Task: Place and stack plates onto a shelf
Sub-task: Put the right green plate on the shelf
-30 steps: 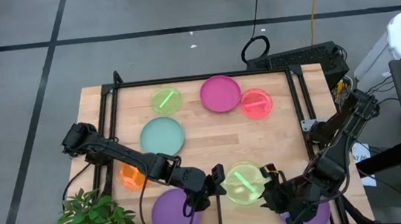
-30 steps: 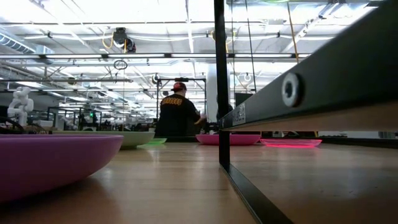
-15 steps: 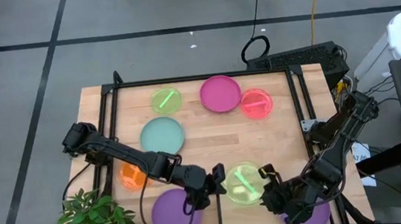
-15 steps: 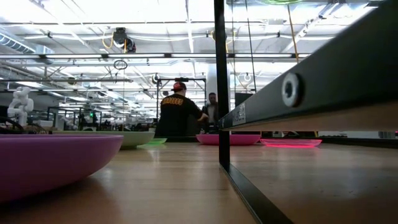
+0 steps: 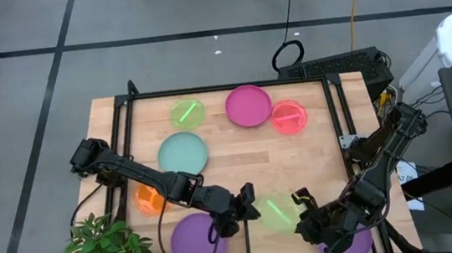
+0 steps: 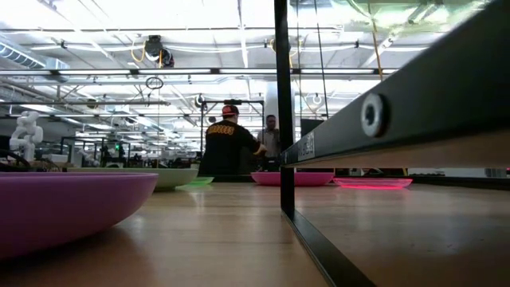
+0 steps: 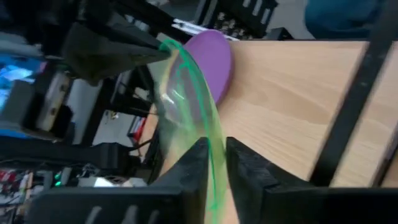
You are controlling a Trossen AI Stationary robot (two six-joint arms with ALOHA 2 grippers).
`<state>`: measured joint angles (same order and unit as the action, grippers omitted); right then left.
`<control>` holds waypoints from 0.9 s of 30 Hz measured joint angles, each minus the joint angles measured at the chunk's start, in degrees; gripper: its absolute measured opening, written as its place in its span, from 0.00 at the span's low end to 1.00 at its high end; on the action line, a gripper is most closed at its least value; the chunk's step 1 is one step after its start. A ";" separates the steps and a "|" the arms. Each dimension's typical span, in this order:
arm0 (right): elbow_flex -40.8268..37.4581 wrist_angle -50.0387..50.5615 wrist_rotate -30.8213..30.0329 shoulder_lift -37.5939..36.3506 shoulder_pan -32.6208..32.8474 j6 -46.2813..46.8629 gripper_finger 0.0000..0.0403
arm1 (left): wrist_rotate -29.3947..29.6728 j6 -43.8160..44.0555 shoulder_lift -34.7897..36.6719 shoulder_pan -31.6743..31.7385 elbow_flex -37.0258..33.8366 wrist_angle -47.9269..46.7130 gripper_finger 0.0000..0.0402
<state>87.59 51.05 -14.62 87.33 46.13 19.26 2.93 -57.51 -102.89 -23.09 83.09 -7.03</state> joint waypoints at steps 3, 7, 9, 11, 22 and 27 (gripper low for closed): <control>0.00 0.00 -0.12 0.00 0.00 0.45 0.00 | 0.24 1.06 0.00 -0.19 0.00 0.27 0.26; -0.02 -0.01 -0.21 0.35 -0.01 1.65 0.00 | 0.25 3.27 0.00 -0.73 0.00 1.08 0.35; -0.69 -0.69 -0.21 0.48 0.00 1.85 0.00 | 0.25 4.25 0.00 -1.07 0.00 1.36 0.38; -2.20 -2.42 -0.17 0.48 0.00 2.55 0.00 | 0.25 5.11 0.00 -1.47 0.00 1.36 0.40; -9.70 -9.69 2.08 0.50 0.44 6.98 0.00 | 0.22 9.08 0.00 -2.56 0.00 1.70 0.41; -13.99 -16.08 3.35 0.50 0.44 8.33 0.00 | 0.23 10.55 0.02 -2.45 0.00 3.17 0.41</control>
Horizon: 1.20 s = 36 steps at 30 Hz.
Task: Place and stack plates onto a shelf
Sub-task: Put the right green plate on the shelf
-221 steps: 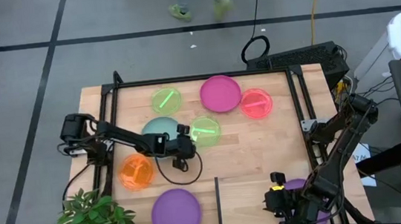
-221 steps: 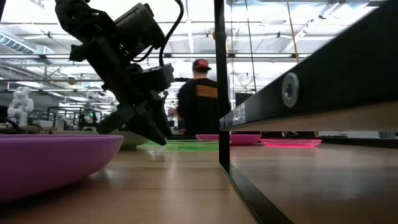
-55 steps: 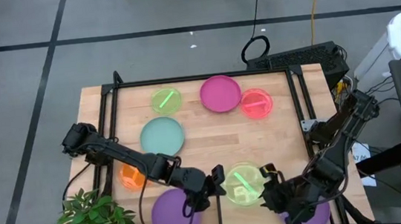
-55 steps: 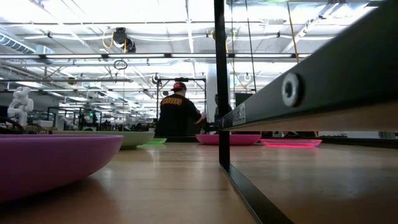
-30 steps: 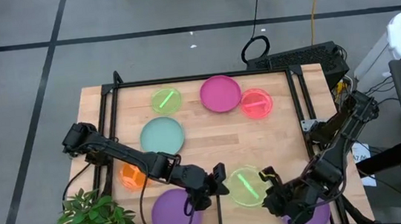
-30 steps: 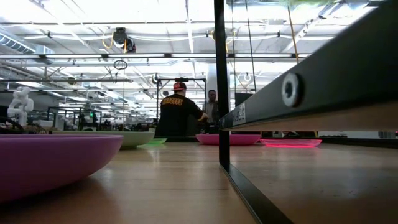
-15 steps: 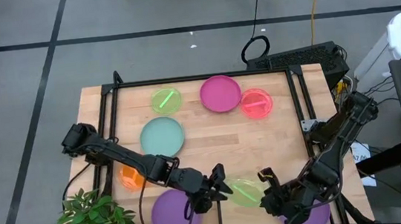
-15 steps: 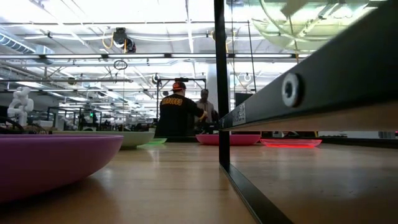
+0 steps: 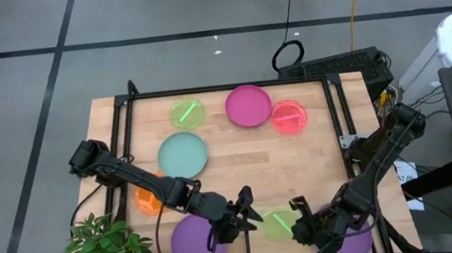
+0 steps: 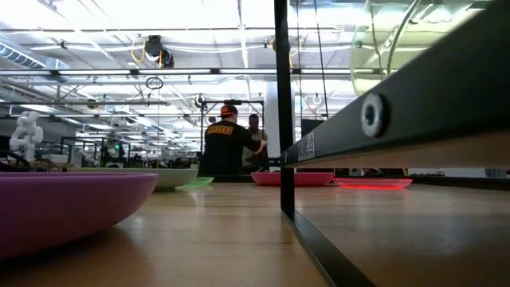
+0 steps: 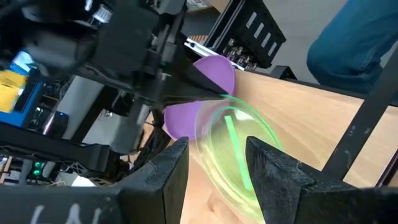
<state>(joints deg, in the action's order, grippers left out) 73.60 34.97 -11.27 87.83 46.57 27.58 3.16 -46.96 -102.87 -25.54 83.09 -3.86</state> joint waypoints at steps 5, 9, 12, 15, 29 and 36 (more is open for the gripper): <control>-6.95 -8.93 1.45 0.00 0.00 2.31 0.00 | 0.89 0.80 0.00 0.00 0.00 0.05 0.41; -12.53 -17.23 3.18 0.00 0.02 4.70 0.00 | 1.49 0.83 0.00 0.00 0.00 -0.05 0.41; -16.24 -23.84 5.60 0.00 0.02 6.50 0.00 | 1.90 0.81 0.00 0.00 0.00 0.12 0.41; -18.96 -27.99 5.86 -0.02 0.04 8.14 0.00 | 2.03 0.81 0.00 0.00 -0.01 0.27 0.41; -22.60 -36.46 7.10 -0.02 0.04 7.68 0.02 | 2.01 1.03 0.00 0.00 -0.02 0.31 0.41; -22.60 -37.32 8.65 -0.02 0.04 8.17 0.11 | 2.01 2.29 0.00 0.00 0.00 0.29 0.41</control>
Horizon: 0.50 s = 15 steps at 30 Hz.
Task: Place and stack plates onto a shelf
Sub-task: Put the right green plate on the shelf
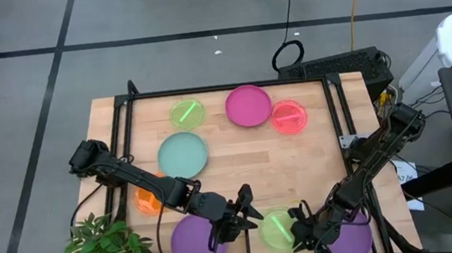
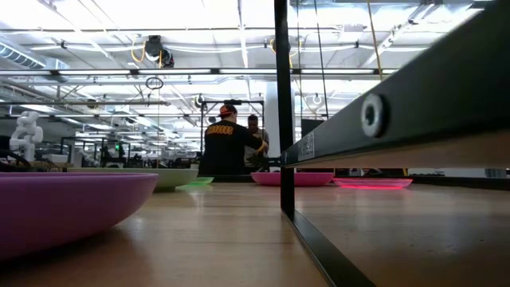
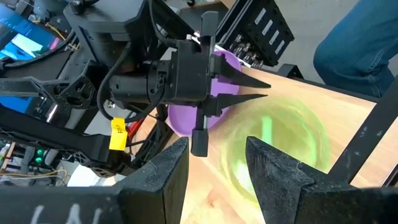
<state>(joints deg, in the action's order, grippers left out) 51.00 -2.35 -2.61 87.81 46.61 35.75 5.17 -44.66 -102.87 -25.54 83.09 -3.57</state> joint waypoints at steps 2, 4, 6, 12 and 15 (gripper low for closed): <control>0.00 -0.04 -0.02 0.00 0.00 0.02 0.14 | 0.00 0.03 0.00 0.00 0.00 0.00 0.41; 0.00 -0.04 0.00 0.00 0.00 0.13 0.17 | 0.00 0.21 0.00 0.00 0.00 -0.02 0.41; 0.00 -0.14 0.00 0.00 0.00 0.66 0.19 | 0.00 0.22 0.00 0.00 0.00 -0.02 0.41; 0.02 -0.43 -2.42 -0.35 0.00 1.53 0.22 | 0.00 0.46 0.00 0.00 0.00 -0.02 0.41; 0.04 1.87 -7.47 -0.36 -0.12 1.55 0.20 | 0.20 0.66 0.00 0.00 0.00 0.32 0.41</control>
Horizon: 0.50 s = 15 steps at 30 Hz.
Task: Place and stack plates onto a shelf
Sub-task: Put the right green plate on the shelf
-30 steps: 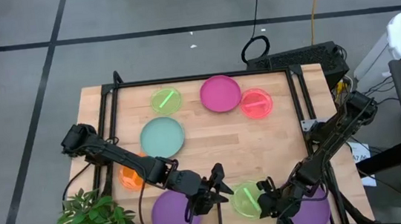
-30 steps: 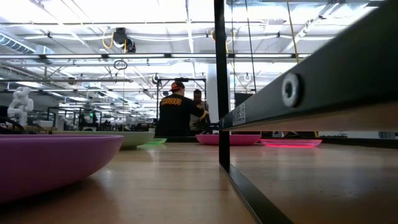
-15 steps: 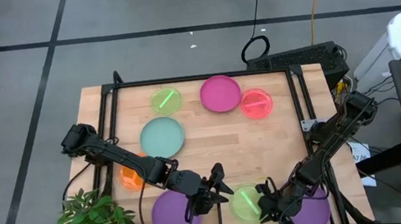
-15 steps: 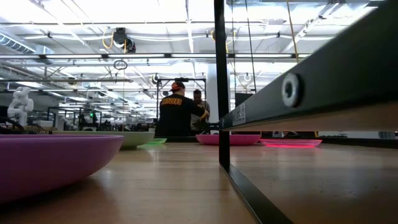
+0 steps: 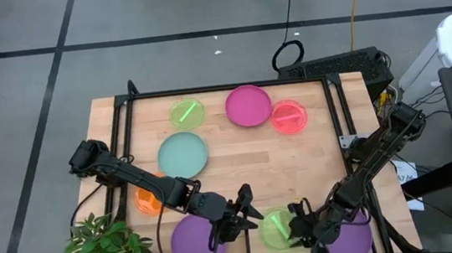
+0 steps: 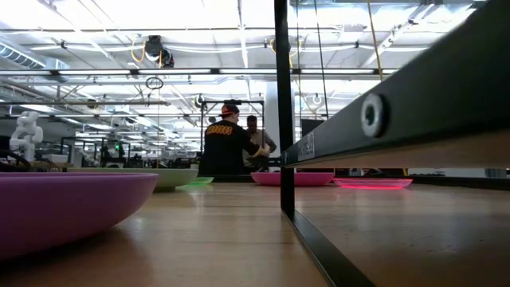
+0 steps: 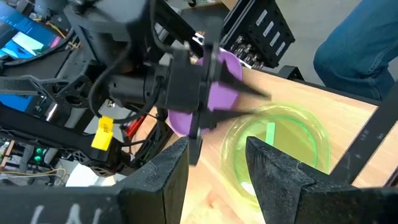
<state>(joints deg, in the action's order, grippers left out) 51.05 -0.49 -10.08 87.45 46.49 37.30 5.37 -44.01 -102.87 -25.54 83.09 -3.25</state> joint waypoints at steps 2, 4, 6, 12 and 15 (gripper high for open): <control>0.00 2.46 -4.24 0.00 -0.38 0.12 0.18 | 0.25 0.18 0.00 -0.01 0.00 0.04 0.41; 0.00 5.66 -6.37 0.22 -0.77 0.38 0.15 | 0.28 0.68 0.00 -0.02 0.00 0.03 0.41; -0.09 8.36 -6.82 0.41 -1.11 0.17 0.11 | 0.28 1.09 0.00 0.00 0.00 0.03 0.41; -1.39 9.03 -6.37 0.38 -1.52 -0.52 0.01 | 0.28 1.36 0.00 -0.11 0.00 0.03 0.41; -2.00 8.67 -6.38 0.38 -1.52 -0.46 0.01 | 0.30 1.51 0.00 -0.11 -0.02 0.03 0.41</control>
<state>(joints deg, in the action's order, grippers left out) 49.05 8.19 -16.47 87.83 44.97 36.84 5.67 -42.50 -102.87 -25.65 83.07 -3.22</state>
